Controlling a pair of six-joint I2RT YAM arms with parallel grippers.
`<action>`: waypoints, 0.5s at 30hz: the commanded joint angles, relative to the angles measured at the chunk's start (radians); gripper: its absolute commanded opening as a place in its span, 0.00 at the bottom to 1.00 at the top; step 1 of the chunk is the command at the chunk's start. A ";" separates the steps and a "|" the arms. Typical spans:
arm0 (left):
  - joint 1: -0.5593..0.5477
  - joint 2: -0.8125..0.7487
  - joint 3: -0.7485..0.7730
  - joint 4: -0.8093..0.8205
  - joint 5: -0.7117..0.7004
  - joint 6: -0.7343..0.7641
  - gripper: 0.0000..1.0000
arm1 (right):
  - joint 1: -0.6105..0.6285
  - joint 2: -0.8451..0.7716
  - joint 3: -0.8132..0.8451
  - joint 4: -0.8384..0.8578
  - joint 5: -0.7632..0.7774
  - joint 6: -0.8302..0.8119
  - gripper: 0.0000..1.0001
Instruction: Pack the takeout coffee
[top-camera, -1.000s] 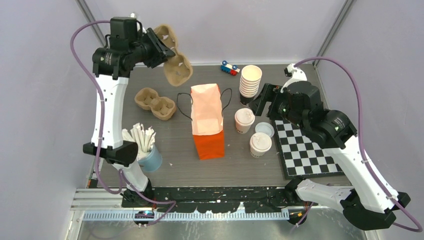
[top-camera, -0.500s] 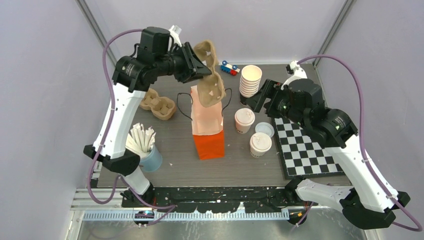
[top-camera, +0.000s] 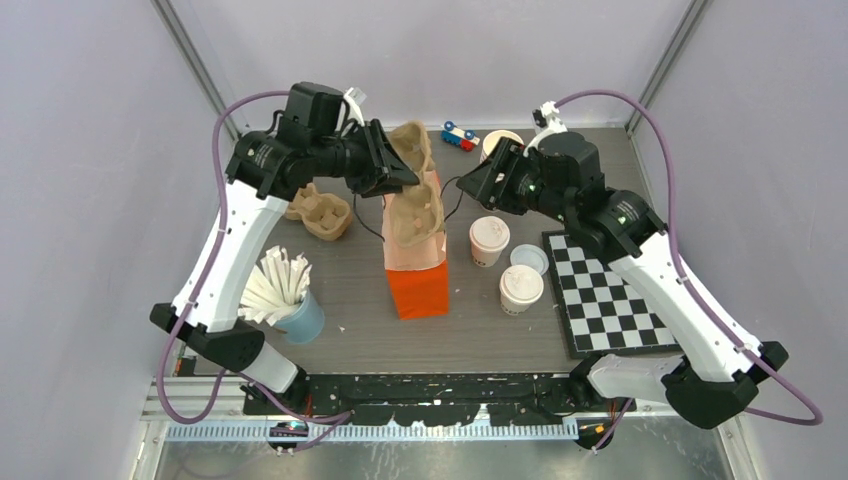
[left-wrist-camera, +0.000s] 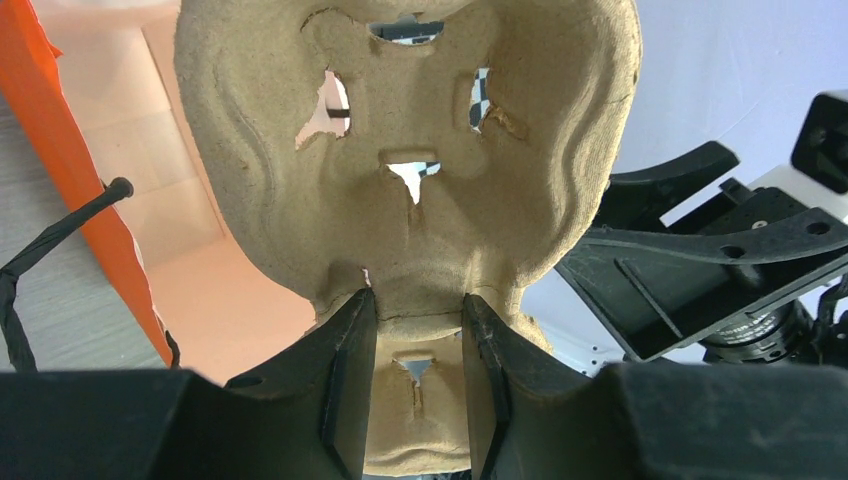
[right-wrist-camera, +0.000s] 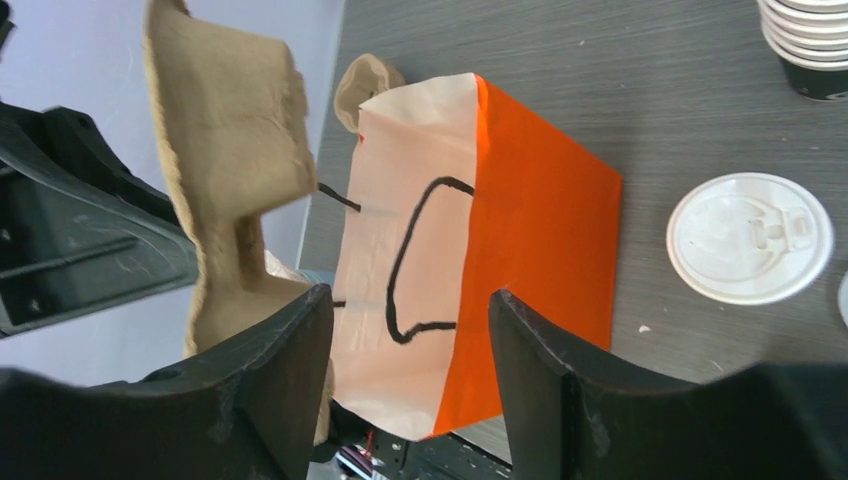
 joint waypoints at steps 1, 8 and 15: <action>-0.006 -0.018 -0.021 0.036 0.048 0.029 0.30 | 0.000 0.025 0.032 0.104 -0.025 0.027 0.61; -0.012 0.008 -0.038 0.027 0.049 0.049 0.29 | 0.000 0.090 0.047 0.080 -0.028 0.019 0.48; -0.016 0.026 -0.054 -0.020 0.037 0.102 0.29 | 0.001 0.084 0.042 0.060 -0.018 0.006 0.12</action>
